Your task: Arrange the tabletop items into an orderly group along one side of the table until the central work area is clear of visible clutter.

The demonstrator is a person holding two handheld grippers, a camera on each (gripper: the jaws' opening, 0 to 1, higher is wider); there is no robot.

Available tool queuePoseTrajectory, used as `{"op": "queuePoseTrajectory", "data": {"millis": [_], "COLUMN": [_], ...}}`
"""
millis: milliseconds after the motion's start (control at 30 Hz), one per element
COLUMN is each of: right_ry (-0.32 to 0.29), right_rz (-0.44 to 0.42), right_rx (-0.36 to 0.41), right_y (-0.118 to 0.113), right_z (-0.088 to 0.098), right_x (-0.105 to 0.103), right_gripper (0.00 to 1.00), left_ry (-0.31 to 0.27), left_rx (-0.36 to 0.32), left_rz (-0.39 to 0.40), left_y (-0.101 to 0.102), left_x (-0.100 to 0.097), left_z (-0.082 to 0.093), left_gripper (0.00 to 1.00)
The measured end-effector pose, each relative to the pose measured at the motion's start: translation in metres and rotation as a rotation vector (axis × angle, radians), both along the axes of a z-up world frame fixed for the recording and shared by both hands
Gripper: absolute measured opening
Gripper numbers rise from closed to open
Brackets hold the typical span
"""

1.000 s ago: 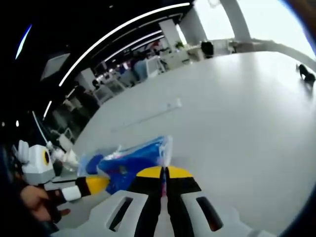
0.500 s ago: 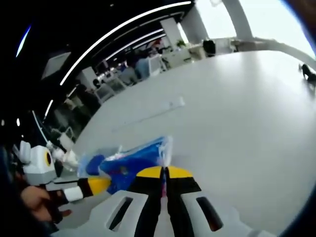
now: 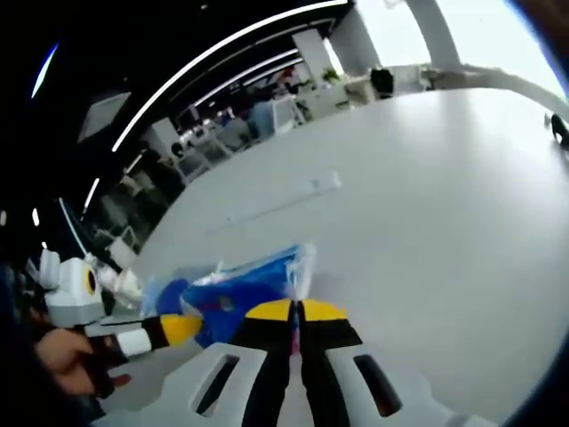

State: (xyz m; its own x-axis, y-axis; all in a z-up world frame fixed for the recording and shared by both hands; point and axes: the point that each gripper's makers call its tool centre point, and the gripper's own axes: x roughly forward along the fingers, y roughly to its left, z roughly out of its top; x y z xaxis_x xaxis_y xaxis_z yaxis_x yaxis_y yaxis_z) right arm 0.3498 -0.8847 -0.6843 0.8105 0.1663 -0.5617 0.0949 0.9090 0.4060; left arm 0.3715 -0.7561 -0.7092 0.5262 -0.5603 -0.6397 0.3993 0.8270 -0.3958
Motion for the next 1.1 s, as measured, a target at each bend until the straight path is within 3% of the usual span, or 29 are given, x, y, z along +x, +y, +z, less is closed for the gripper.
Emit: {"op": "queuePoseTrajectory", "data": {"millis": [1100], "right_ry": [0.012], "right_rz": [0.030], "right_rx": [-0.011], "right_y": [-0.002], "right_z": [-0.004], "right_x": [0.025], "right_gripper": [0.00], "left_ry": [0.058], "left_rx": [0.014], "left_rz": [0.016], "left_y": [-0.002], "left_x": [0.023], "left_z": [-0.003], "left_gripper": [0.00]}}
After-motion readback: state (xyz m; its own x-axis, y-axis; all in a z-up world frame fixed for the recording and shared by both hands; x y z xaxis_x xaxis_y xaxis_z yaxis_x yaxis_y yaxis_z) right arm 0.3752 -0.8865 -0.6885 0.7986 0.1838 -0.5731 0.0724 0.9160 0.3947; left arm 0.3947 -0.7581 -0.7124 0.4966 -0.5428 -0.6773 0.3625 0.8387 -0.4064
